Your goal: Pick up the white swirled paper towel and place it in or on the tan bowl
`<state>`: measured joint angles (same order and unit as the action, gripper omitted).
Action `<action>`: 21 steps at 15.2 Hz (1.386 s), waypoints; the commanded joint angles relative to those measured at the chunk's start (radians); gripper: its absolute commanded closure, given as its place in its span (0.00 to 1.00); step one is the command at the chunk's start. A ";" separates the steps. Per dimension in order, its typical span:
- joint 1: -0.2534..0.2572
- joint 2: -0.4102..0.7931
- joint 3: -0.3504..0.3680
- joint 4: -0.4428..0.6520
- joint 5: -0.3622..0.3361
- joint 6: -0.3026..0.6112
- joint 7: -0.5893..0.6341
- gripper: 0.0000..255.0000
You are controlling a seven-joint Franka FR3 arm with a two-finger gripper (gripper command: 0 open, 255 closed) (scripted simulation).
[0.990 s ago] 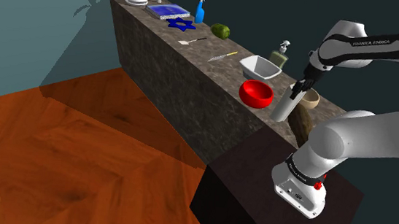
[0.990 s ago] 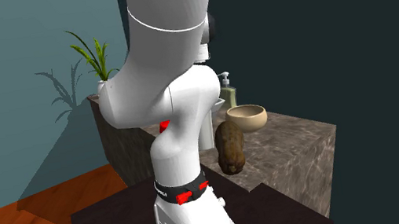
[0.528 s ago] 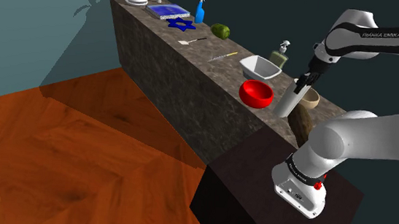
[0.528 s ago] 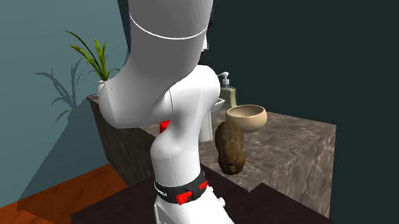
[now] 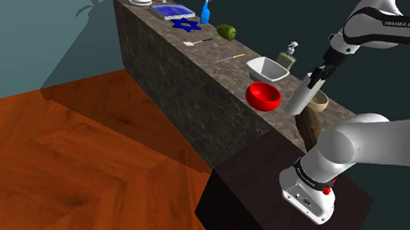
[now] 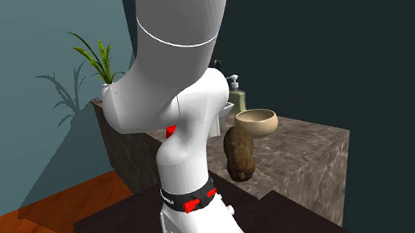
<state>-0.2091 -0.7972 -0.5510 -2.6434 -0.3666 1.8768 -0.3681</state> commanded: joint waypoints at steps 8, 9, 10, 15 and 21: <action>0.011 -0.018 0.043 0.108 0.036 -0.126 -0.003 1.00; 0.012 -0.018 0.047 0.120 0.039 -0.139 -0.004 1.00; 0.014 -0.019 0.051 0.133 0.043 -0.152 -0.004 1.00; 0.021 0.007 0.043 0.209 0.049 -0.198 -0.028 1.00; 0.056 0.169 -0.094 0.413 0.037 -0.209 -0.167 1.00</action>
<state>-0.1608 -0.6620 -0.6141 -2.2716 -0.3284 1.6677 -0.5036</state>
